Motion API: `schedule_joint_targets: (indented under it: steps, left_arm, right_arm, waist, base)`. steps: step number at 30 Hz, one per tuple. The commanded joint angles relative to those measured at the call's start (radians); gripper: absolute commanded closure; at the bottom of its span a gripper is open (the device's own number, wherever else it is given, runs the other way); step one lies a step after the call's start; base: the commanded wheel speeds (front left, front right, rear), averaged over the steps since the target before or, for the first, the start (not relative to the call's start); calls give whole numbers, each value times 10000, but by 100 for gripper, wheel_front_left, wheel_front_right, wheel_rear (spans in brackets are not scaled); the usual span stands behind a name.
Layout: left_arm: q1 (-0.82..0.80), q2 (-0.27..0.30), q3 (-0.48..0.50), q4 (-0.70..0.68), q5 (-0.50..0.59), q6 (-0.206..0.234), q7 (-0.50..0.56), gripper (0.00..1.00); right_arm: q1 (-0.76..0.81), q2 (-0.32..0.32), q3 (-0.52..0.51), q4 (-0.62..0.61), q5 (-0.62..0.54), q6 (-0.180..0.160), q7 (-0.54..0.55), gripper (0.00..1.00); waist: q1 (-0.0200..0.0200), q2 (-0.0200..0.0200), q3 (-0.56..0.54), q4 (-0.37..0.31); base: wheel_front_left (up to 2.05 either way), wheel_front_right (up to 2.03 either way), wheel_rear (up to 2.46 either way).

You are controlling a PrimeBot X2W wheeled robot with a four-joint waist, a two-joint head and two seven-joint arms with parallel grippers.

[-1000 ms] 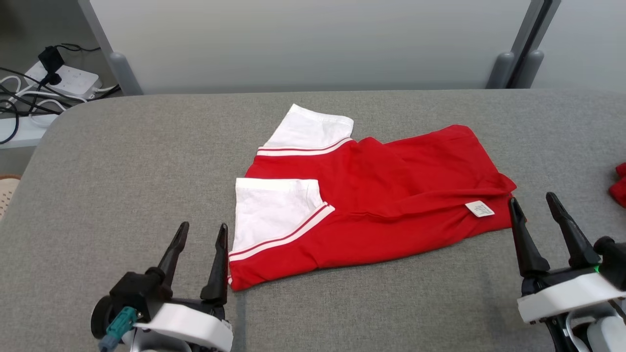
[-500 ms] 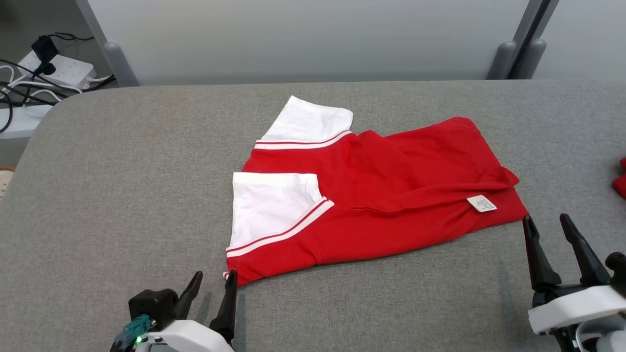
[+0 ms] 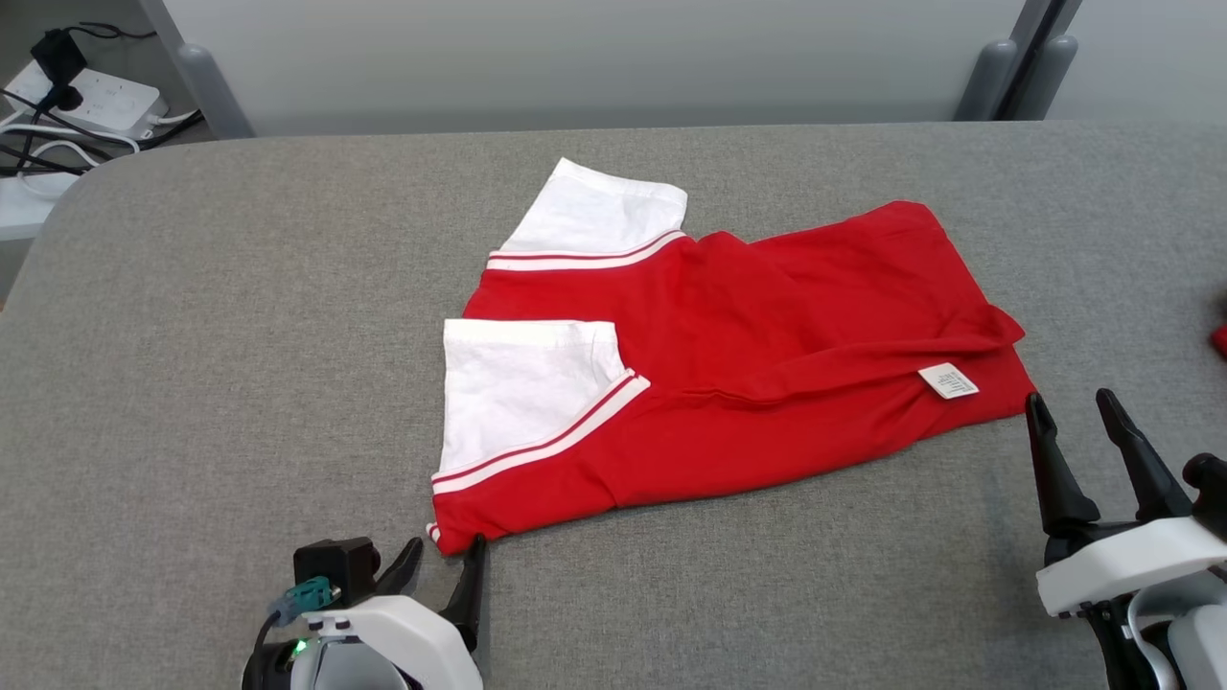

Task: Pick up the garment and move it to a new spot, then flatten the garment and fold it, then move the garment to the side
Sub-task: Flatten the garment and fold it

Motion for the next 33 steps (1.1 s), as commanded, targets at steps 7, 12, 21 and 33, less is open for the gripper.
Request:
schedule_joint_targets:
  steps: [7, 12, 21, 33]
  left_arm:
    - [-927, 43, 271, 469, 24, -276, -379, 100]
    - [-1218, -24, 95, 767, 50, -539, -419, 100]
    - [-1547, 91, -122, 786, 193, -729, -405, 100]
    - [-1761, 199, -314, 540, 344, -760, -456, 100]
  right_arm:
    - [-604, -426, 426, 661, 395, 0, -131, 0]
    - [-1238, -518, 684, 1777, 901, 0, -72, 0]
    - [-2693, -745, 1159, 3948, 2258, 0, 567, 0]
    - [-3631, -863, 2259, 5357, 3534, 0, 1237, 100]
  waist:
    - [0, 0, 255, 87]
    - [0, 0, 428, 184]
    - [0, 0, 744, 580]
    - [0, 0, 941, 801]
  base:
    - [0, 0, 0]
    - [0, 0, 0]
    - [0, 0, 0]
    - [0, 0, 0]
